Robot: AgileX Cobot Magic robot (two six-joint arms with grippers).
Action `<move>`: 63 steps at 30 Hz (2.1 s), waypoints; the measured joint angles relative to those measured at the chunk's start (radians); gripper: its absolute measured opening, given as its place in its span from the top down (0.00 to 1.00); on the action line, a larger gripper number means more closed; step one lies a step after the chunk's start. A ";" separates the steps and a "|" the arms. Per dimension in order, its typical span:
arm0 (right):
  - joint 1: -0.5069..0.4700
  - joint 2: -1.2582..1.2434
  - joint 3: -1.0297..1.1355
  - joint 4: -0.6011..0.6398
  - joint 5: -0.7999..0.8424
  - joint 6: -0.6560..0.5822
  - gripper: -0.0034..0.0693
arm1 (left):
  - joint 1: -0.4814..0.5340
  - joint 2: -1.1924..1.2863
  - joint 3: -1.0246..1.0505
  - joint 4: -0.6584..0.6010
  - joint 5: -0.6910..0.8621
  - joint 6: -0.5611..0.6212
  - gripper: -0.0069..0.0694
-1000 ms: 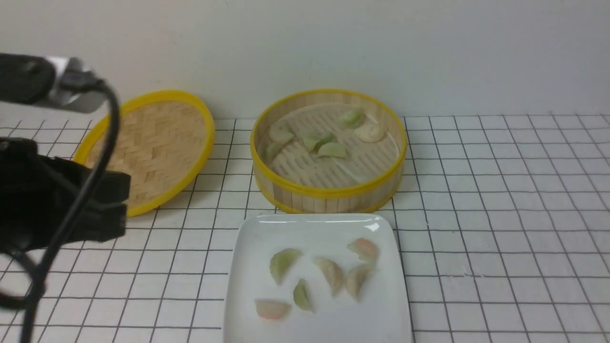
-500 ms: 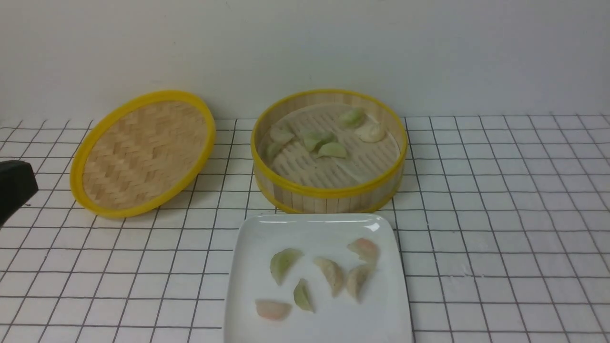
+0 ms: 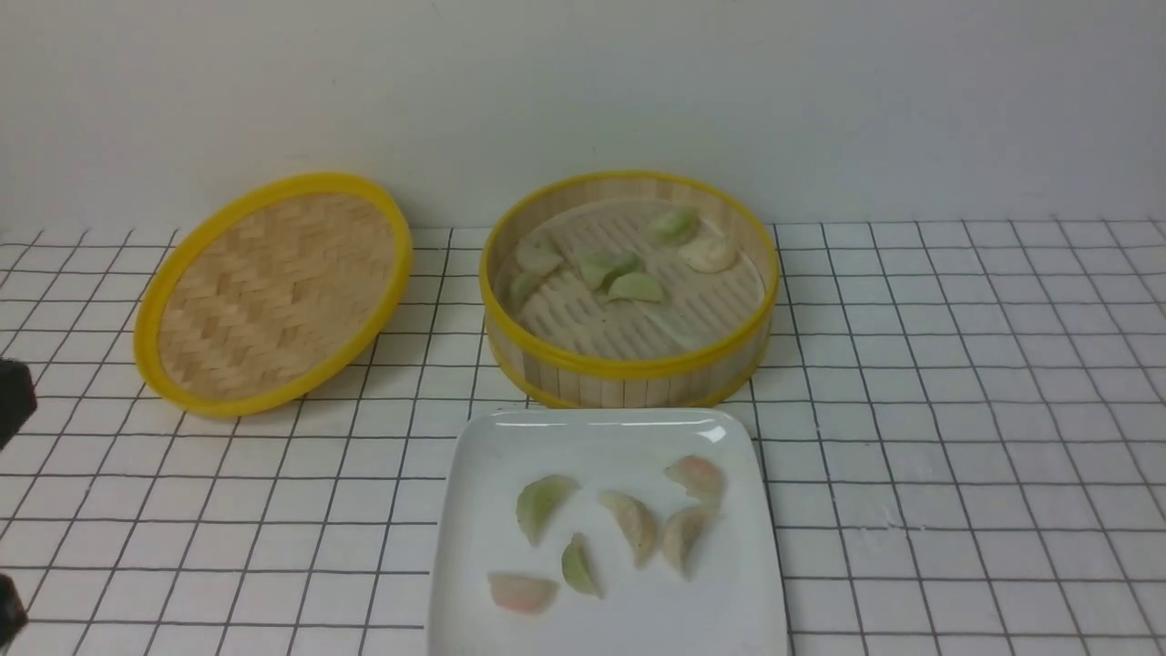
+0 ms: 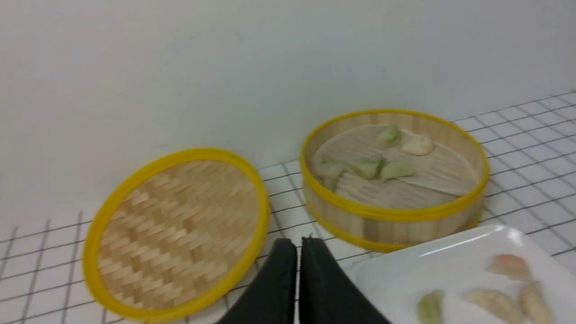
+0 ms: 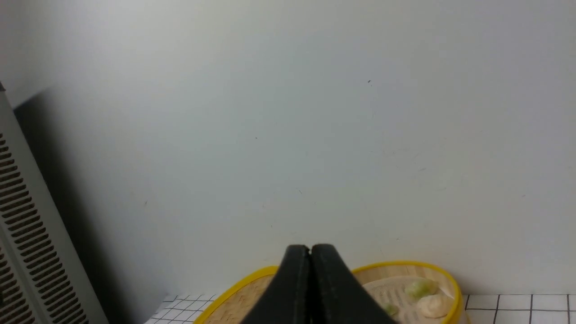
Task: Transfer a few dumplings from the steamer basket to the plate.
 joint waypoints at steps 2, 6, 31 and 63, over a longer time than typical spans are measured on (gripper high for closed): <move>0.000 0.000 0.000 0.000 0.000 0.001 0.97 | 0.052 -0.059 0.106 0.001 -0.064 0.001 0.92; 0.000 0.000 0.000 0.000 0.000 0.001 0.97 | 0.169 -0.237 0.394 -0.001 -0.187 0.015 0.92; 0.001 0.000 0.001 -0.001 0.003 0.002 0.97 | 0.231 -0.378 0.542 -0.043 -0.043 0.016 0.92; -0.129 0.000 0.157 0.407 -0.015 -0.711 0.97 | 0.231 -0.378 0.542 -0.043 -0.041 0.022 0.92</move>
